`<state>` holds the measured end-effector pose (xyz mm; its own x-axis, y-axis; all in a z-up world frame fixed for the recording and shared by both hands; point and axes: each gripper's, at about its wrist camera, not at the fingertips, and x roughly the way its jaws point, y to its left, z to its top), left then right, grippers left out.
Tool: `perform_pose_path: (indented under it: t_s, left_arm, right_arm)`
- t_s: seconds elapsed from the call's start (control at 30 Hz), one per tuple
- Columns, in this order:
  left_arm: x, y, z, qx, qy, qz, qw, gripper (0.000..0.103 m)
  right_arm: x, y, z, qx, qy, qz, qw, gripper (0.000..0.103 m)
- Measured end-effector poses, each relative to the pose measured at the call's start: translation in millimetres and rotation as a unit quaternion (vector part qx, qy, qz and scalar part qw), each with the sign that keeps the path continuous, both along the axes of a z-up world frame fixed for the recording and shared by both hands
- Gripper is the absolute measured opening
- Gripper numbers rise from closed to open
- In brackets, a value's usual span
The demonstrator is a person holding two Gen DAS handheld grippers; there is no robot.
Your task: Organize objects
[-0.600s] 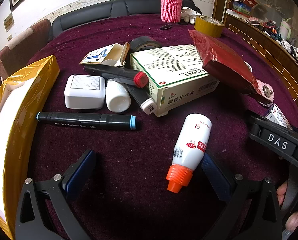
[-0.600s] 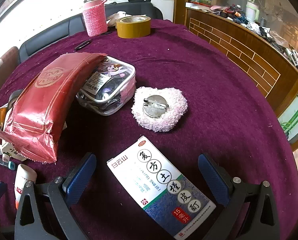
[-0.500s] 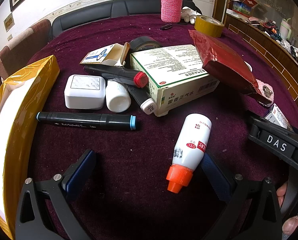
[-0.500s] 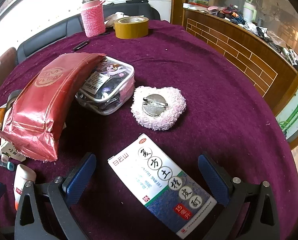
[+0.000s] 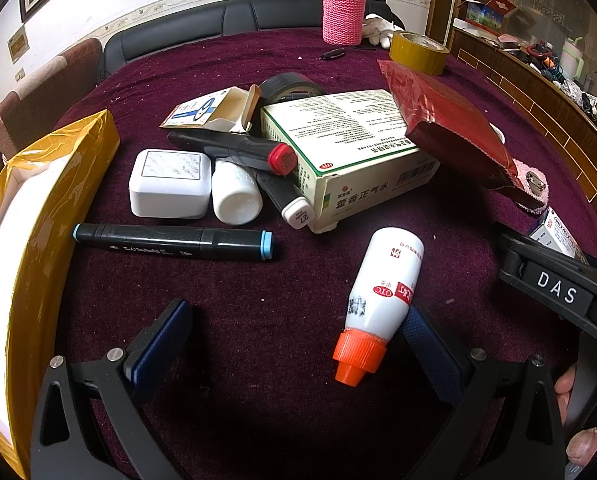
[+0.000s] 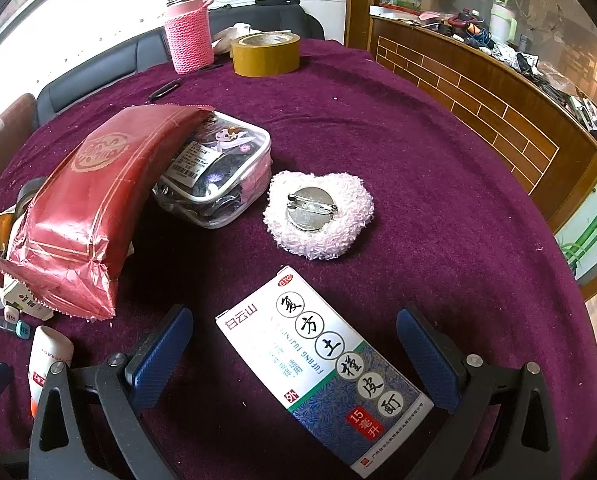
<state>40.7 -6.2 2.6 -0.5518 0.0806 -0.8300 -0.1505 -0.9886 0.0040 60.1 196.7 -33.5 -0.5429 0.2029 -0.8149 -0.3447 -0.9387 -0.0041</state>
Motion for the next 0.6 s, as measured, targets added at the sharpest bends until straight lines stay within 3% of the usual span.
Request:
perform_pose_path:
  t_s: [0.6]
  left_arm:
    - [0.2, 0.3, -0.6, 0.000, 0.000, -0.001, 1.0000, 0.103]
  right_arm:
    - [1.4, 0.6, 0.3, 0.000, 0.001, 0.001, 1.000, 0.103]
